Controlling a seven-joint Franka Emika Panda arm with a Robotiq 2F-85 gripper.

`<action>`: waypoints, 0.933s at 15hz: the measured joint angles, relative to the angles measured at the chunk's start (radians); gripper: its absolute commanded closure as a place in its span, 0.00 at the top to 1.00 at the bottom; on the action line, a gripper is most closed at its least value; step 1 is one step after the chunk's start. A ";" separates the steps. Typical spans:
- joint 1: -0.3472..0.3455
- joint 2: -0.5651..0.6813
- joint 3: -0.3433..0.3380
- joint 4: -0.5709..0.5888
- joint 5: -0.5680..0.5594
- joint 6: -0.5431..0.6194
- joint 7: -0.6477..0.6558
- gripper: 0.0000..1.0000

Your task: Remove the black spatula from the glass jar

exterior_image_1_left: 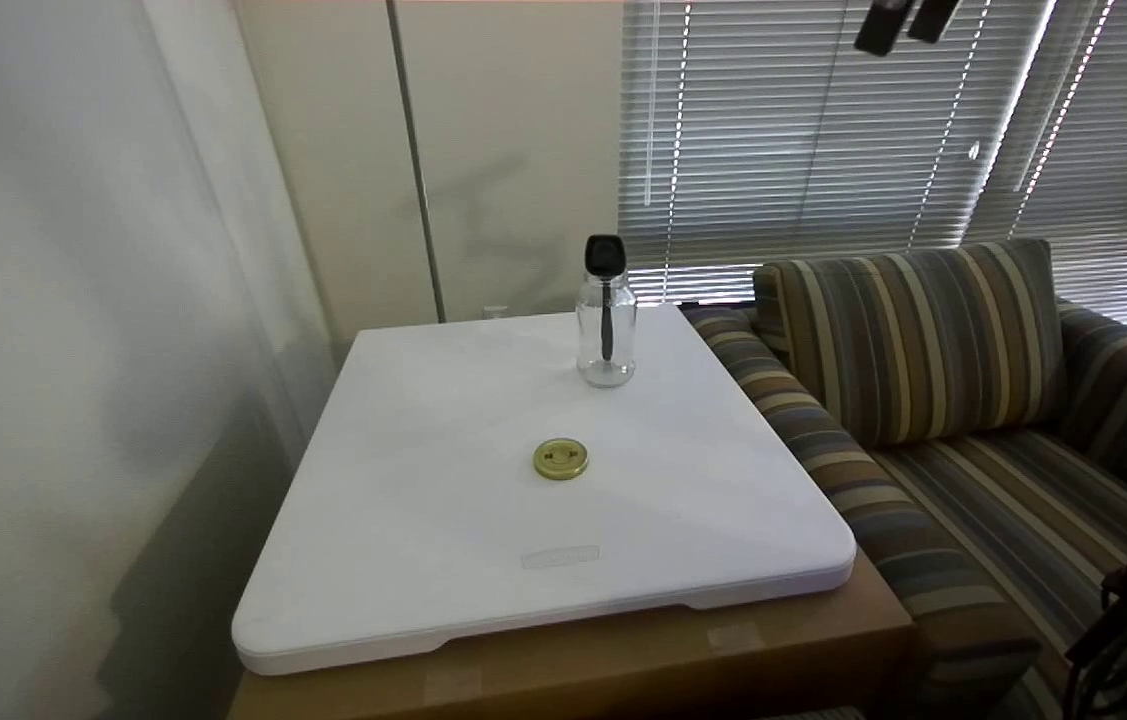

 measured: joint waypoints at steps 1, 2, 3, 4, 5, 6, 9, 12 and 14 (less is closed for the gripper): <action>0.007 0.035 -0.016 0.005 0.020 0.044 -0.045 1.00; 0.013 0.072 -0.031 0.014 0.041 0.073 -0.086 1.00; 0.013 0.096 -0.037 0.021 0.044 0.079 -0.095 1.00; 0.013 0.101 -0.037 0.022 0.044 0.079 -0.093 1.00; 0.014 0.096 -0.034 0.022 0.043 0.078 -0.090 1.00; 0.014 0.086 -0.030 0.022 0.043 0.076 -0.088 1.00; 0.015 0.076 -0.028 0.022 0.041 0.076 -0.087 1.00; 0.014 0.096 -0.033 0.045 0.024 0.077 -0.113 1.00; 0.014 0.139 -0.042 0.090 0.020 0.076 -0.165 1.00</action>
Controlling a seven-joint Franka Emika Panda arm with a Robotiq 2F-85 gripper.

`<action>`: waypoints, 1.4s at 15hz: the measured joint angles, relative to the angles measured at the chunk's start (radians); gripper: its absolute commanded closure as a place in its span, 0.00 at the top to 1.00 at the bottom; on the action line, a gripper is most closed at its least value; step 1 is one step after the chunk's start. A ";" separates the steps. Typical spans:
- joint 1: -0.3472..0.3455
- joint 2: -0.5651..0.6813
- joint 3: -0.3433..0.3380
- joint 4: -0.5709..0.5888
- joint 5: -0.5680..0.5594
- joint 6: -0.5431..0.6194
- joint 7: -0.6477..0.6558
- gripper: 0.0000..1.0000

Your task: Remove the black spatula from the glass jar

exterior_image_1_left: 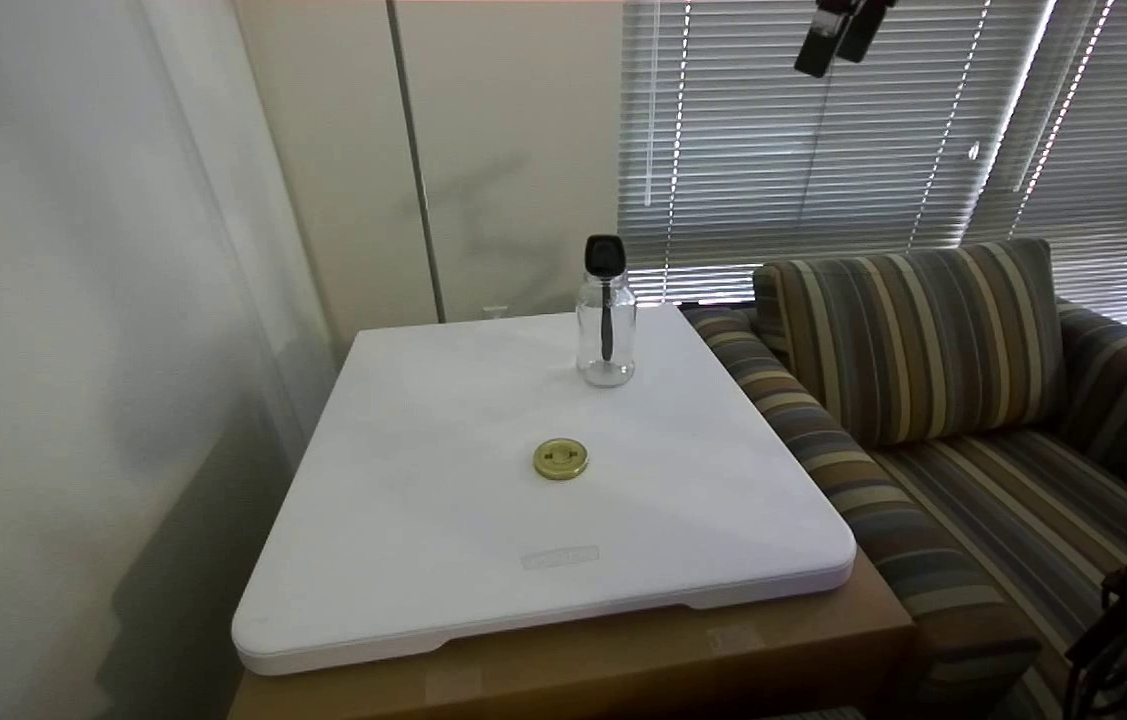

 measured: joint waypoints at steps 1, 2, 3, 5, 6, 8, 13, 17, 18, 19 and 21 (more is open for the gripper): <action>0.000 0.033 -0.005 0.031 0.000 -0.001 -0.030 1.00; 0.001 0.077 -0.011 0.068 0.004 -0.003 -0.064 1.00; 0.001 0.125 -0.015 0.108 0.006 -0.007 -0.094 1.00; 0.000 0.232 -0.021 0.193 0.014 -0.016 -0.149 1.00; 0.000 0.287 -0.022 0.235 0.016 -0.019 -0.173 1.00; -0.002 0.386 -0.021 0.311 0.029 -0.019 -0.228 1.00; -0.008 0.495 -0.020 0.401 0.040 -0.016 -0.265 1.00; -0.007 0.494 -0.004 0.401 0.012 -0.017 -0.251 1.00; -0.007 0.496 0.001 0.402 0.007 -0.017 -0.253 1.00; -0.007 0.500 0.007 0.403 0.000 -0.016 -0.257 1.00; -0.006 0.515 0.016 0.408 -0.031 -0.013 -0.263 1.00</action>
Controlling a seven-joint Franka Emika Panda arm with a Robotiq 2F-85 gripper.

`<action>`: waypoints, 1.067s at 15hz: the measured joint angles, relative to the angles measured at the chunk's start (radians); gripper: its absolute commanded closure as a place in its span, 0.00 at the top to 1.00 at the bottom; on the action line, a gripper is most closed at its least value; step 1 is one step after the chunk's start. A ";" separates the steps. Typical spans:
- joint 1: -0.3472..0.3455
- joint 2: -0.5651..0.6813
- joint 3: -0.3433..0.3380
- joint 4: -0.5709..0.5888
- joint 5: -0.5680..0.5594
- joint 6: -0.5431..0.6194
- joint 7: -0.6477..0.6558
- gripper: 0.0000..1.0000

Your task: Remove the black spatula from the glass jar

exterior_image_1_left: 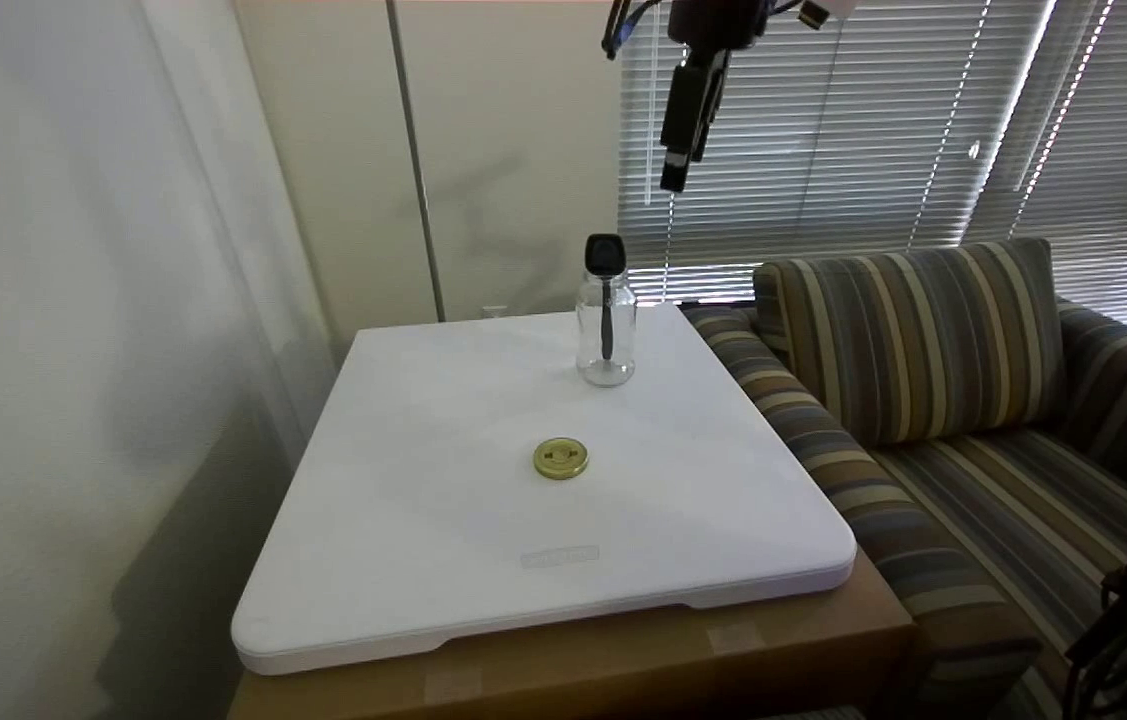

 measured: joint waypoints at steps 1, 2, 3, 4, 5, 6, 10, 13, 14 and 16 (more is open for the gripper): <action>0.001 0.014 0.003 0.007 -0.018 0.002 -0.003 1.00; 0.001 0.032 0.006 0.016 -0.038 0.005 -0.007 1.00; 0.002 0.053 0.006 0.026 -0.065 0.009 -0.007 1.00; 0.003 0.075 0.006 0.037 -0.098 0.018 -0.007 1.00; 0.003 0.098 0.006 0.048 -0.129 0.032 -0.007 1.00; 0.003 0.121 0.006 0.058 -0.157 0.051 -0.007 1.00; 0.009 0.194 0.000 0.096 -0.252 0.133 0.025 1.00; 0.028 0.236 -0.022 0.133 -0.322 0.177 0.089 1.00; 0.037 0.249 -0.032 0.148 -0.345 0.181 0.108 1.00; 0.056 0.277 -0.054 0.185 -0.387 0.185 0.146 1.00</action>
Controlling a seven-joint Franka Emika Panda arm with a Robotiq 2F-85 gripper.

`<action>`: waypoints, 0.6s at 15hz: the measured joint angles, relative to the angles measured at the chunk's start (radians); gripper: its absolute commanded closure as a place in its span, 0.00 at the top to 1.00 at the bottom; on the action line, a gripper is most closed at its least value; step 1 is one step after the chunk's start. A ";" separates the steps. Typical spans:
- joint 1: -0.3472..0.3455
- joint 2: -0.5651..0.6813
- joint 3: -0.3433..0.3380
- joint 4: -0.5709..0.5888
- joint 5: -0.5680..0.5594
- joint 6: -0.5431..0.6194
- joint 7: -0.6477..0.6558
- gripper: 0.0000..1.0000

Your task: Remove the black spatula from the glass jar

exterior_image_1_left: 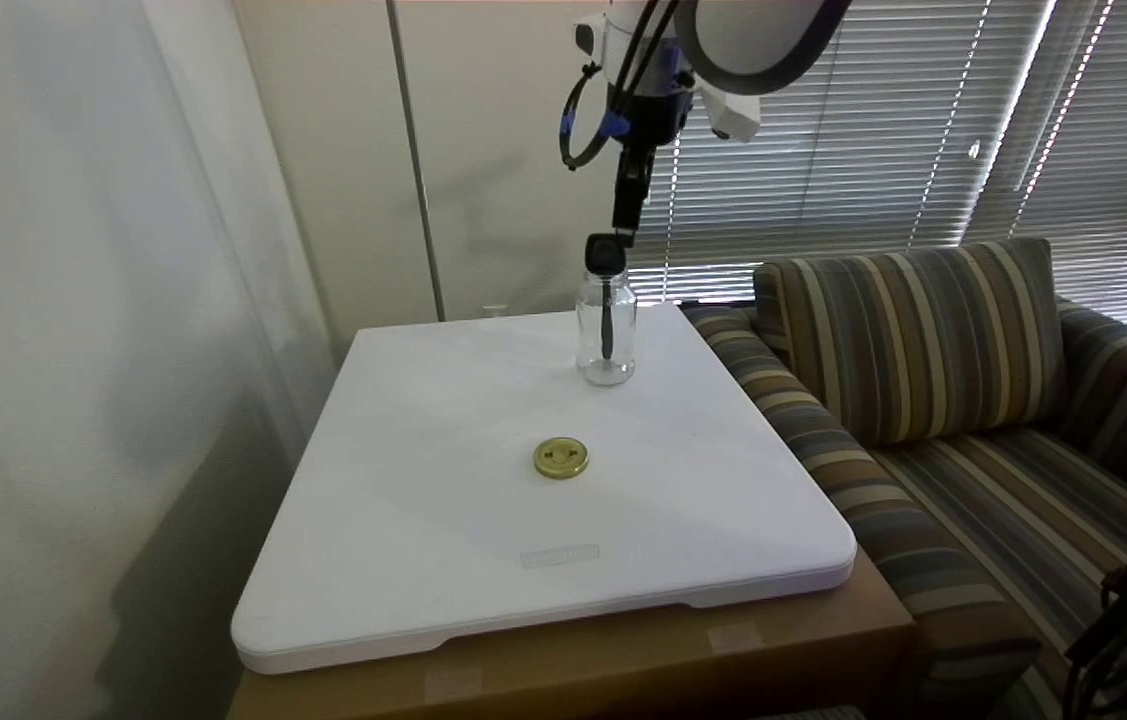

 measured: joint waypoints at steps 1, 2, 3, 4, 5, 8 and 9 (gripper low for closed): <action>0.009 0.015 -0.012 0.021 -0.016 0.000 0.018 1.00; 0.017 0.029 -0.022 0.040 -0.026 0.000 0.030 1.00; 0.020 0.038 -0.027 0.053 -0.030 0.000 0.034 1.00; 0.022 0.046 -0.029 0.062 -0.030 0.000 0.034 1.00; 0.022 0.048 -0.030 0.065 -0.030 0.000 0.035 1.00; 0.024 0.048 -0.030 0.065 -0.030 0.000 0.032 1.00; 0.025 0.049 -0.029 0.066 -0.030 0.000 0.028 1.00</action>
